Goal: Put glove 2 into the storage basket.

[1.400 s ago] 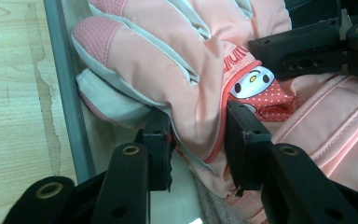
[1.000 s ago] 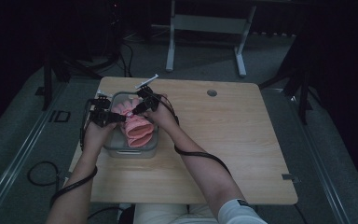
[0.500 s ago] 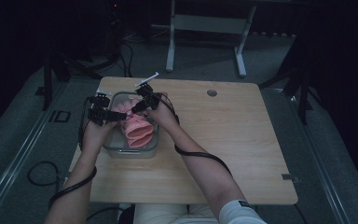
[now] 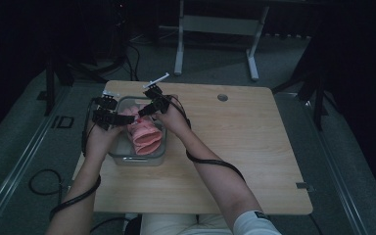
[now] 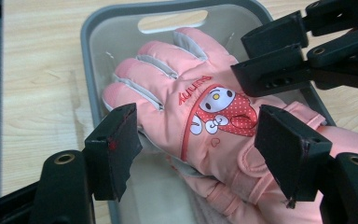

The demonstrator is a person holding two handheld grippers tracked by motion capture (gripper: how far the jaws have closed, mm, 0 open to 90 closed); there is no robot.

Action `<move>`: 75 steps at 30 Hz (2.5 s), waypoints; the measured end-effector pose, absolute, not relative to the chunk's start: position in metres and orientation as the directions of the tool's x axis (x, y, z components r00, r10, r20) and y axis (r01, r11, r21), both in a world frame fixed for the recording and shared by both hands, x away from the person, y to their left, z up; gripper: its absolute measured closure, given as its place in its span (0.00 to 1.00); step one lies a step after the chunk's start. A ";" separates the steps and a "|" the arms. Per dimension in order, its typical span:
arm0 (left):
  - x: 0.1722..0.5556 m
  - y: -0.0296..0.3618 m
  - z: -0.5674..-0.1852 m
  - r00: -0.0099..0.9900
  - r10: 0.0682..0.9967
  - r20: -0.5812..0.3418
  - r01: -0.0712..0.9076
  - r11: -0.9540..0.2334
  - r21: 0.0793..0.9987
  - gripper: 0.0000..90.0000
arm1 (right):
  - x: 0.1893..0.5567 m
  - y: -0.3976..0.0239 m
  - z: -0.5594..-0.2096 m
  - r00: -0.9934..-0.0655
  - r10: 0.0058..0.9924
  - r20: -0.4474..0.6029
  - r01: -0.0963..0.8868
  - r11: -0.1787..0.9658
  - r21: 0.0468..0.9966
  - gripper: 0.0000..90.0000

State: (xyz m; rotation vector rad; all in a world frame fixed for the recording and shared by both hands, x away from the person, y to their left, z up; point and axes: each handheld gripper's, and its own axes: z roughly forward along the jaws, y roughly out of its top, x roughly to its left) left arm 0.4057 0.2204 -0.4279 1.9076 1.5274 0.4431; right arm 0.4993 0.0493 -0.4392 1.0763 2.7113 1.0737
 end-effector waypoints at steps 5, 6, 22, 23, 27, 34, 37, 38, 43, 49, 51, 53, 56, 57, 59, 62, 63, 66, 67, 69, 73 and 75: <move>0.397 0.218 -0.422 0.284 0.950 -0.127 0.714 -0.121 0.690 0.33 | 0.493 0.042 -0.430 -0.773 0.598 0.212 0.574 0.516 0.636 0.59; 0.396 0.218 -0.421 0.282 0.952 -0.120 0.710 -0.123 0.694 0.33 | 0.492 0.041 -0.428 -0.775 0.596 0.208 0.568 0.516 0.641 0.58; 0.379 0.193 -0.412 0.371 0.922 -0.114 0.642 -0.166 0.748 0.15 | 0.474 0.005 -0.411 -0.826 0.532 0.189 0.503 0.542 0.674 0.36; 0.378 0.190 -0.412 0.375 0.919 -0.119 0.639 -0.164 0.751 0.14 | 0.474 0.002 -0.411 -0.830 0.526 0.187 0.497 0.545 0.675 0.33; 0.373 0.177 -0.414 0.414 0.899 -0.143 0.626 -0.167 0.762 0.01 | 0.470 -0.015 -0.411 -0.829 0.527 0.187 0.490 0.522 0.698 0.29; 0.366 0.156 -0.415 0.483 0.862 -0.155 0.598 -0.195 0.778 0.01 | 0.465 -0.038 -0.412 -0.822 0.538 0.186 0.488 0.498 0.717 0.24; 0.363 0.147 -0.413 0.506 0.850 -0.148 0.579 -0.208 0.788 0.01 | 0.463 -0.050 -0.412 -0.816 0.549 0.183 0.487 0.480 0.730 0.24; 0.361 0.143 -0.412 0.513 0.846 -0.147 0.571 -0.208 0.794 0.01 | 0.462 -0.053 -0.412 -0.815 0.554 0.172 0.482 0.483 0.731 0.23; 0.354 0.125 -0.409 0.561 0.816 -0.135 0.539 -0.237 0.808 0.01 | 0.458 -0.072 -0.412 -0.805 0.570 0.163 0.485 0.474 0.735 0.21; 0.348 0.106 -0.408 0.607 0.786 -0.120 0.509 -0.268 0.818 0.01 | 0.452 -0.090 -0.414 -0.802 0.580 0.140 0.477 0.482 0.735 0.21; 0.347 0.100 -0.409 0.617 0.779 -0.112 0.502 -0.280 0.819 0.01 | 0.449 -0.098 -0.416 -0.800 0.585 0.134 0.477 0.483 0.734 0.21; 0.346 0.095 -0.410 0.630 0.768 -0.111 0.501 -0.294 0.814 0.01 | 0.448 -0.101 -0.416 -0.800 0.586 0.129 0.474 0.485 0.735 0.21; 0.343 0.087 -0.413 0.645 0.757 -0.106 0.495 -0.308 0.812 0.01 | 0.445 -0.109 -0.419 -0.800 0.587 0.125 0.470 0.483 0.739 0.21; 0.343 0.087 -0.413 0.645 0.757 -0.106 0.495 -0.308 0.812 0.01 | 0.445 -0.109 -0.419 -0.800 0.587 0.125 0.470 0.483 0.739 0.21; 0.342 0.080 -0.417 0.658 0.745 -0.112 0.488 -0.309 0.816 0.01 | 0.442 -0.115 -0.423 -0.802 0.585 0.123 0.467 0.485 0.739 0.21; 0.339 0.069 -0.426 0.680 0.725 -0.108 0.485 -0.334 0.808 0.01 | 0.439 -0.124 -0.432 -0.790 0.601 0.121 0.479 0.482 0.733 0.21; 0.339 0.066 -0.427 0.684 0.722 -0.105 0.483 -0.339 0.807 0.01 | 0.439 -0.126 -0.433 -0.789 0.601 0.128 0.482 0.477 0.734 0.21; 0.336 0.058 -0.433 0.697 0.711 -0.091 0.474 -0.361 0.803 0.01 | 0.436 -0.131 -0.437 -0.793 0.597 0.120 0.473 0.480 0.739 0.21; 0.336 0.055 -0.434 0.706 0.702 -0.092 0.471 -0.367 0.802 0.01 | 0.435 -0.133 -0.438 -0.793 0.597 0.119 0.472 0.480 0.739 0.21; 0.333 0.050 -0.436 0.715 0.693 -0.085 0.460 -0.377 0.804 0.01 | 0.432 -0.137 -0.441 -0.796 0.595 0.114 0.466 0.482 0.742 0.21; 0.329 0.042 -0.440 0.740 0.664 -0.106 0.460 -0.384 0.800 0.01 | 0.428 -0.147 -0.449 -0.796 0.595 0.110 0.464 0.483 0.742 0.21; 0.327 0.038 -0.441 0.752 0.649 -0.112 0.455 -0.388 0.802 0.01 | 0.427 -0.151 -0.452 -0.789 0.605 0.105 0.471 0.486 0.736 0.21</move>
